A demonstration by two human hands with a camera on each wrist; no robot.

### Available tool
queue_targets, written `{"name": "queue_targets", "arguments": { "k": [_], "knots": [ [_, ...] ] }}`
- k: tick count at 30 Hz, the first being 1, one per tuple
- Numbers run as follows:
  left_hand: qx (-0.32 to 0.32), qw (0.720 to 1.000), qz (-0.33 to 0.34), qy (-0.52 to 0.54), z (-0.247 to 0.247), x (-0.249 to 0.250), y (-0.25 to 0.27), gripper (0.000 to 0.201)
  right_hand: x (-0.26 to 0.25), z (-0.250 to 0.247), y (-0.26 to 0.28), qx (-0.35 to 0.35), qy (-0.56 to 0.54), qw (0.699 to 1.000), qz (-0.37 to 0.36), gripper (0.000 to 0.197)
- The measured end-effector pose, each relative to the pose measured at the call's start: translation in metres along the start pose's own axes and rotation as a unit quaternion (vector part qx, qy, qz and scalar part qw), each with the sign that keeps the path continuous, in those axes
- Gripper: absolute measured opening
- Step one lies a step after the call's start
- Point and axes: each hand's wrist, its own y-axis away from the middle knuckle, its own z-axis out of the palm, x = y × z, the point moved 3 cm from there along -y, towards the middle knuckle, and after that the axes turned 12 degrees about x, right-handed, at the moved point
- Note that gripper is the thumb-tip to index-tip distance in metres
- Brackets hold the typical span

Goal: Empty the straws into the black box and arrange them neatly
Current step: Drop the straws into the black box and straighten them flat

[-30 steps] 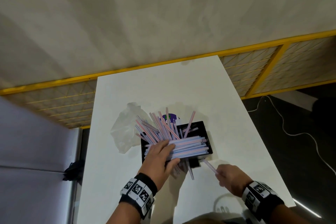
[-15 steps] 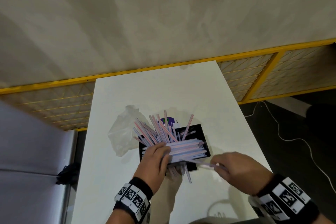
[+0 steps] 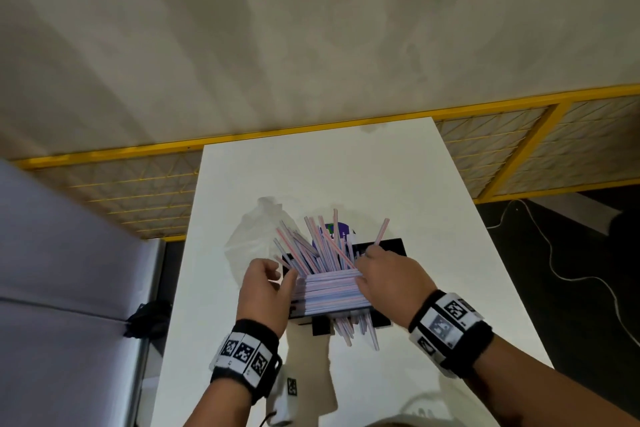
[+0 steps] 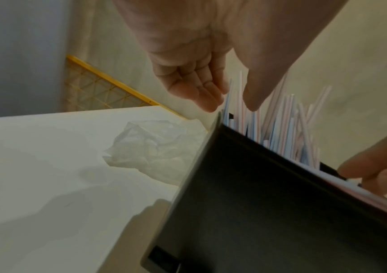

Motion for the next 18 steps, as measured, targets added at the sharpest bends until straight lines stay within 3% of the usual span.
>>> {"name": "queue_targets", "arguments": {
  "k": [2,5,10,15,18],
  "knots": [
    [-0.014,0.999,-0.024,0.016,0.006,-0.001,-0.008,0.027,-0.016,-0.002,-0.006,0.023,-0.056,0.998,0.007,0.019],
    [-0.021,1.000,-0.011,0.009,0.012,0.002,-0.019,0.022,-0.039,0.006,-0.017,0.045,-0.095,0.993,-0.051,0.017],
    [-0.042,0.998,0.047,0.013,0.012,0.012,-0.025,0.020,-0.048,0.029,-0.037,0.020,-0.175,0.984,0.034,0.025],
    [-0.054,0.979,0.142,-0.137,0.013,0.027,-0.022,0.021,-0.048,0.040,-0.046,0.007,-0.175,0.981,0.083,0.030],
    [-0.059,0.973,0.133,-0.180,0.016,0.030,-0.016,0.017,-0.048,0.042,-0.045,0.012,-0.182,0.980,0.083,0.026]
  ]
}}
